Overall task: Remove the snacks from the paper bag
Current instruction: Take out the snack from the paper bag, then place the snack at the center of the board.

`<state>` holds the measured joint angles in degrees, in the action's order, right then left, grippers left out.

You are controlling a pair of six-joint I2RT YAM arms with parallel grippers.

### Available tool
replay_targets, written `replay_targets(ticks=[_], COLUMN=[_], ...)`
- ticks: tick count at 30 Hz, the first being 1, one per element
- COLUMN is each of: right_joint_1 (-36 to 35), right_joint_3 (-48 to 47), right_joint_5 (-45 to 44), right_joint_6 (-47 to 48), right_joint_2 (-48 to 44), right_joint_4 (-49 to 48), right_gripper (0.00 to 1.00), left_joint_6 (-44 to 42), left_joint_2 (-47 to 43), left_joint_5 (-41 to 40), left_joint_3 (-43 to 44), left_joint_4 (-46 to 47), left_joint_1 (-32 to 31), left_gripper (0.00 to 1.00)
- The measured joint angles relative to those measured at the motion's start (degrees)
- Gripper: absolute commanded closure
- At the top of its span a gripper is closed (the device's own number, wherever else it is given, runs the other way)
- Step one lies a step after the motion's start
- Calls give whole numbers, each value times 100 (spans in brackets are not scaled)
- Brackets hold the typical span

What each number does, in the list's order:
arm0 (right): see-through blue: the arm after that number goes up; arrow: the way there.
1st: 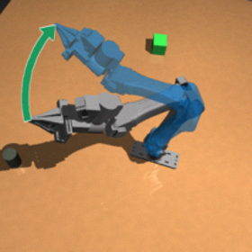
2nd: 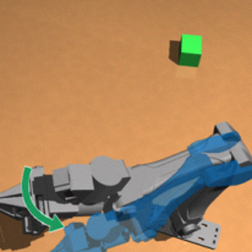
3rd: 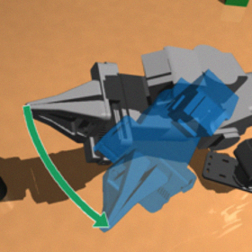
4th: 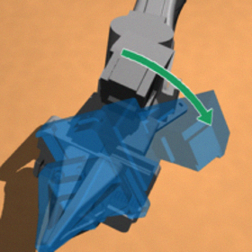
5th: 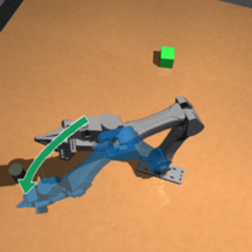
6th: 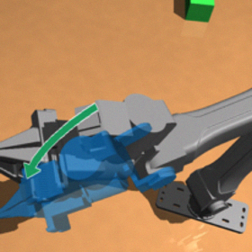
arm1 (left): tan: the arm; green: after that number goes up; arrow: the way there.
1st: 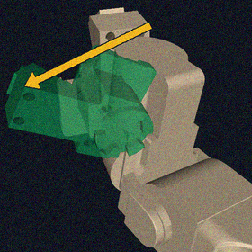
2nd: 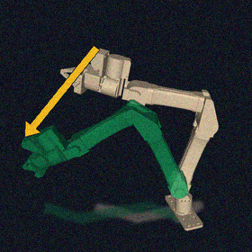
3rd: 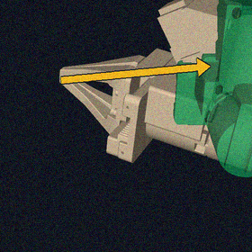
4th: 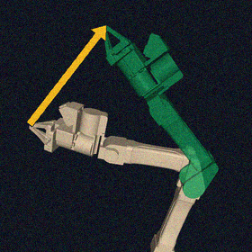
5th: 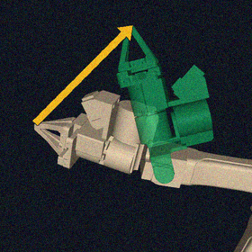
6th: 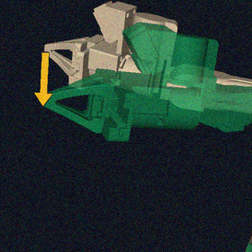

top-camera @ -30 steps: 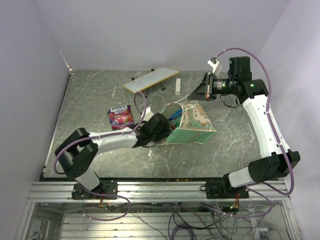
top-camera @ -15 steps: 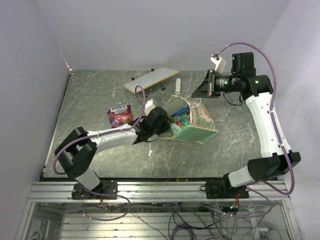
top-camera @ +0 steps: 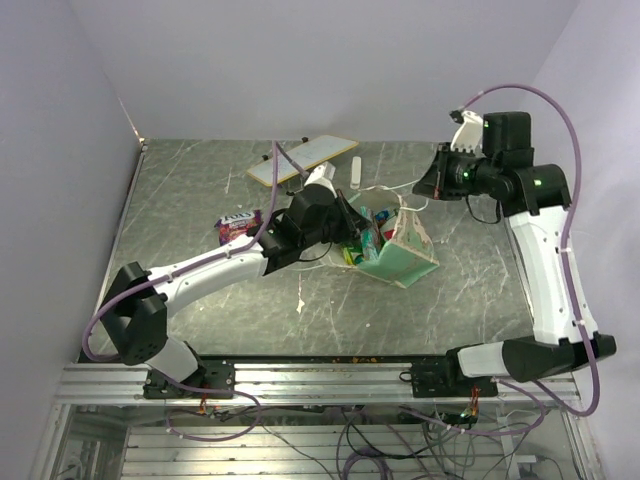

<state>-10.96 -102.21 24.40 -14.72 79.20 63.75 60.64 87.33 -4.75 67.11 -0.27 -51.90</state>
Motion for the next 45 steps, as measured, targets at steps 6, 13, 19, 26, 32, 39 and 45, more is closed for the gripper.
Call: replay_targets(ticks=[6, 13, 19, 26, 32, 39, 45], right_joint_1=[0, -48, -684, -1497, -1766, -1961, -1976], right_joint_3=[20, -197, -205, -555, -988, -330, 1543], right_joint_5=[-1080, -1788, -2673, -3005, -2057, -380, 949], right_joint_6=[476, 1685, 2918, 4019, 4039, 3364, 1893], right_joint_2=[-605, -656, -422, -85, 284, 76, -721], right_joint_4=[-452, -695, -717, -684, -730, -1180, -2369], right_gripper=[100, 100, 100, 100, 100, 100, 100], left_joint_6=[-326, -748, -1080, -1165, -1224, -1355, -1325], left_joint_2=[0, 0, 0, -15, -446, -1593, -2474], left_joint_5=[278, 721, 1384, 2061, 2153, 1904, 1759], left_joint_3=[505, 1180, 1851, 2055, 1727, 1639, 1550], left_joint_4=[-208, -640, -879, -883, -1152, -1971, -2542], left_joint_1=[-9, -7, 127, 599, 876, 1067, 1099], left_gripper=[93, 93, 93, 93, 93, 93, 93])
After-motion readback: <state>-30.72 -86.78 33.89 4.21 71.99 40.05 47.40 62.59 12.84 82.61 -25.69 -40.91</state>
